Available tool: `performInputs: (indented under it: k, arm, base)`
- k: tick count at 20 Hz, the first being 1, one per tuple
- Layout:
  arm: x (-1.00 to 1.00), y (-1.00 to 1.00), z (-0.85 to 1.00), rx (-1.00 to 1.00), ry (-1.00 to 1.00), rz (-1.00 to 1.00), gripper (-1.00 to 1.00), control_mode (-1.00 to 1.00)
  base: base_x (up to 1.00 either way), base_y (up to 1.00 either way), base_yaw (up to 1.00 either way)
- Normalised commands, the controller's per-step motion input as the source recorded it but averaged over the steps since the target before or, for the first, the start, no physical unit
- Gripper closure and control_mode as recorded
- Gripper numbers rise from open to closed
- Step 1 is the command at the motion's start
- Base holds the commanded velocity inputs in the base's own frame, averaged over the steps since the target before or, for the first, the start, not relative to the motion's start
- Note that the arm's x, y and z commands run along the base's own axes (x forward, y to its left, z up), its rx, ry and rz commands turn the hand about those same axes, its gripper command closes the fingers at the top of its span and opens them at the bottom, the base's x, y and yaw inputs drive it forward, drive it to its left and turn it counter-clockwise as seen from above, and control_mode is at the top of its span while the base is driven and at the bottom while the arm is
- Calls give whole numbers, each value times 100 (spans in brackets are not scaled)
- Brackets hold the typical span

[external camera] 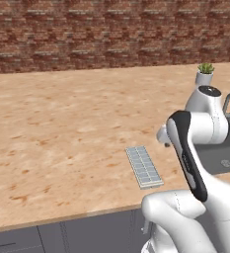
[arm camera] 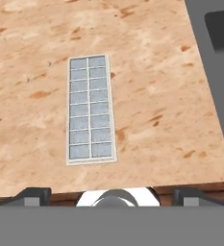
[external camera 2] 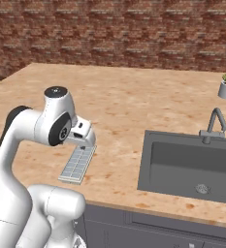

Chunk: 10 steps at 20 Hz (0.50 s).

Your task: The ice cube tray has been filled with water. Take the tray and place it in the freezer to make ice. Close the freezer door after placing the tray.

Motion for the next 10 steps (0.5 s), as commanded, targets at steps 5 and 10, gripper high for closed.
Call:
performInputs:
  k: [5, 10]
  arm:
    - [12, 0, -35, 0, 0, -6, -100, -100]
    - [17, 0, -29, 0, 0, -3, -100, -100]
  base:
    - [0, 0, 0]
    - [0, 0, 0]
